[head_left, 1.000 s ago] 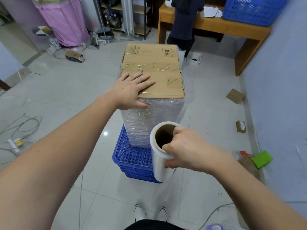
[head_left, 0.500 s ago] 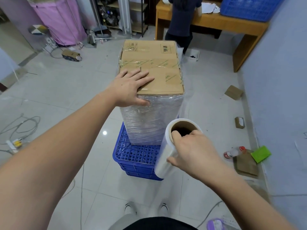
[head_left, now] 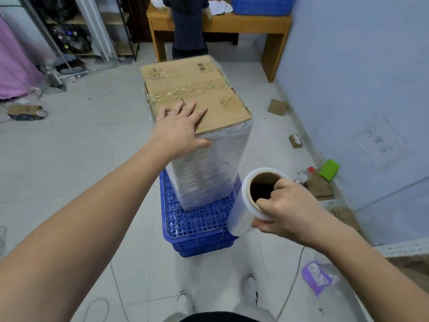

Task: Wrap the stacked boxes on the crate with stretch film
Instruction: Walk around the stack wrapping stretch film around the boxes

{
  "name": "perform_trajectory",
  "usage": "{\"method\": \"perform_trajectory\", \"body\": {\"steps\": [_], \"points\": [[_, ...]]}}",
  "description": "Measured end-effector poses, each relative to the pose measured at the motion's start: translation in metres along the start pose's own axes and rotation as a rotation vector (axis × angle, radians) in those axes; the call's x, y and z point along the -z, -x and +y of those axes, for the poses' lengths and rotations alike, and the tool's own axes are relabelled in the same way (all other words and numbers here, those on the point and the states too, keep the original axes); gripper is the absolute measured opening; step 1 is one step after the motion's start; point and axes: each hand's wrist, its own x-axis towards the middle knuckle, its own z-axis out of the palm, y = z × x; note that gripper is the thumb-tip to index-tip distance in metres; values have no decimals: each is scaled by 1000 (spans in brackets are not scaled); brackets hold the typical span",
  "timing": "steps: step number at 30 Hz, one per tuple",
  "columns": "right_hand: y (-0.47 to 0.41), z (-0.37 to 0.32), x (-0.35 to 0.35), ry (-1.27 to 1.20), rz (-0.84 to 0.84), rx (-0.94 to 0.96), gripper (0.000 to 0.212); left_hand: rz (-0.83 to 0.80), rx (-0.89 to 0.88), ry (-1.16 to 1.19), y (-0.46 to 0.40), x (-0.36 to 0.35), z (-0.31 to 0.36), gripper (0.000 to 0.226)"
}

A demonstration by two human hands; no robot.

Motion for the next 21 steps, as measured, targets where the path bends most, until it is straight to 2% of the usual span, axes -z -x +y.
{"method": "perform_trajectory", "body": {"steps": [8,12,15,18,21], "points": [[9,-16,14,34,-109,-10,56,15,-35,-4,1,-1,-2,100],[13,-26,16,29,-159,17,43,19,-39,-7,-1,0,1,100],[11,-32,18,44,-219,51,42,21,-33,-16,1,0,0,100],[14,-34,19,55,-254,12,45,14,-32,-10,2,1,1,100],[21,-37,19,91,-243,-55,36,11,-27,-8,2,2,2,101]]}}
